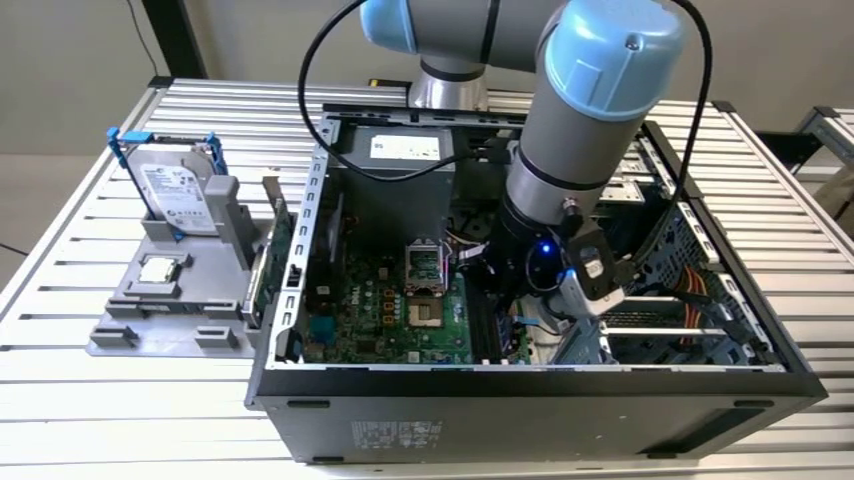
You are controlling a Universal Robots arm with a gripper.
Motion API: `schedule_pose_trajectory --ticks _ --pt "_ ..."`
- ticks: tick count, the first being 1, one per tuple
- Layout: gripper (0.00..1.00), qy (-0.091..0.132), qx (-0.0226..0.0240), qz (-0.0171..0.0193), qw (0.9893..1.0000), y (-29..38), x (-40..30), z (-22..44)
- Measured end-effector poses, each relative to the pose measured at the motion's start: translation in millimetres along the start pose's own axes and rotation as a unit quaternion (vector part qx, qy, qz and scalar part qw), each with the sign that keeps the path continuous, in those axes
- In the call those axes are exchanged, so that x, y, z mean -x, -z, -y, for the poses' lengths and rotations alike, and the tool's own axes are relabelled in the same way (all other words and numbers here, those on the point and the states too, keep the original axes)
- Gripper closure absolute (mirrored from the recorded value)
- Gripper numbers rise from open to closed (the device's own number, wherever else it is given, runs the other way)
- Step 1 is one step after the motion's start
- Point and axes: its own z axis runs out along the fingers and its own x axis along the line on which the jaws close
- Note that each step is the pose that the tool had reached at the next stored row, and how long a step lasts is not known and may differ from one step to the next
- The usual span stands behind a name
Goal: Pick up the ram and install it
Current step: 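Insert the ram into the slot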
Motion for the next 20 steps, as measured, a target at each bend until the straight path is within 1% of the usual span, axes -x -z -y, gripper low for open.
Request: schedule_pose_trajectory --ticks 6,7,8,10,12,16,19,20 --pt "1.00 0.000 -0.0001 0.0000 1.0000 -0.3 0.0 0.1" --pt "1.00 0.000 0.0008 0.0001 1.0000 -0.8 0.1 -0.2" --pt "0.00 0.000 0.0005 0.0001 1.0000 -0.8 0.1 -0.2" --pt "0.00 0.000 -0.0001 0.0000 1.0000 -0.5 0.2 0.0" --pt "0.00 0.000 0.0000 -0.0001 1.0000 3.3 0.1 0.0" --pt "0.00 0.000 0.0001 -0.0001 1.0000 21.0 -0.3 -0.3" --pt "0.00 0.000 0.0010 -0.0001 1.0000 32.6 -0.6 -0.6" --pt "0.00 0.000 0.0018 -0.0002 1.0000 35.5 -0.7 -0.6"
